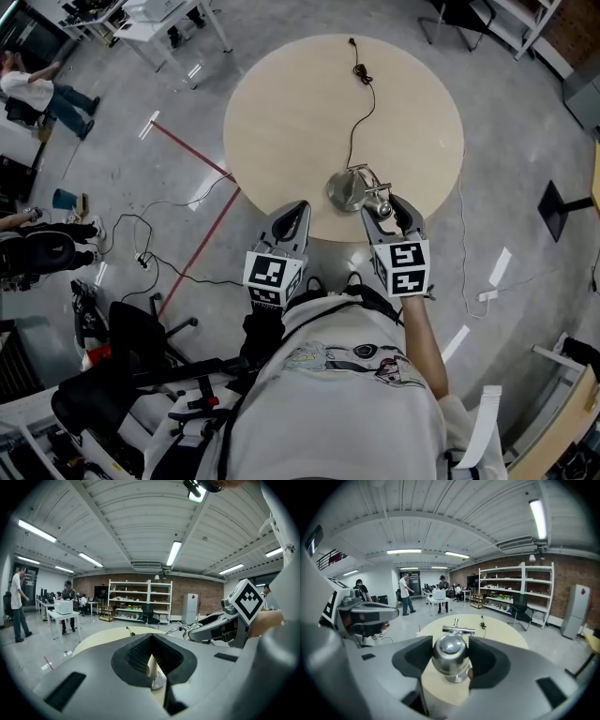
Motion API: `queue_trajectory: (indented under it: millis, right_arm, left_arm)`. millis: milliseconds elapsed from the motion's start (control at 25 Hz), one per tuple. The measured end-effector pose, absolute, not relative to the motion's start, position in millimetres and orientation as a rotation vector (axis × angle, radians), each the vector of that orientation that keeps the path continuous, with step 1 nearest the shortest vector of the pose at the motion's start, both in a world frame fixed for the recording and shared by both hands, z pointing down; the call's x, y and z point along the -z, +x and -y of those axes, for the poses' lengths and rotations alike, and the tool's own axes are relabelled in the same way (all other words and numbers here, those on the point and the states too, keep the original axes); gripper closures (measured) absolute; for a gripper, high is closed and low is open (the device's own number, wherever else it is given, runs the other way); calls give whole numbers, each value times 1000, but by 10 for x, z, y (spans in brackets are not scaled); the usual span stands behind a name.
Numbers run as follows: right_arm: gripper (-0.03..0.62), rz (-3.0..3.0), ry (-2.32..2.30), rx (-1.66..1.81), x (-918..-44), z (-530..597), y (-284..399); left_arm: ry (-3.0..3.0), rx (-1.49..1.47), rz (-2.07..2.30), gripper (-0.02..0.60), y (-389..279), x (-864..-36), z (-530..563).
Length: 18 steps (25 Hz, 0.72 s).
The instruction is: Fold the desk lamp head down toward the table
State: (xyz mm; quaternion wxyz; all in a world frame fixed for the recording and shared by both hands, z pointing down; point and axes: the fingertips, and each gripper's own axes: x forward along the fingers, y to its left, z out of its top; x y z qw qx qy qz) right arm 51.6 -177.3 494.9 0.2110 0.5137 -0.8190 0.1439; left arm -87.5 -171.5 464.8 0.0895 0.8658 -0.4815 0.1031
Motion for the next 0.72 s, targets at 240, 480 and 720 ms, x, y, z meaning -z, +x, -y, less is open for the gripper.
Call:
queue_trajectory:
  millis: [240,480,720]
  right_arm:
    - [352,2235,1410,-419,-5175,1637,565]
    - [353,2213,1388,-408,-5349,1541,567]
    - [353,2179,1364,-403,-5564,1448,573]
  left_arm:
    - [2571,-322,1423,578,-858,-4684,1723]
    - [2574,-326,1411,578,-833,-4698,1707]
    - [2571,-332,1420,578,-860,-4694,1698]
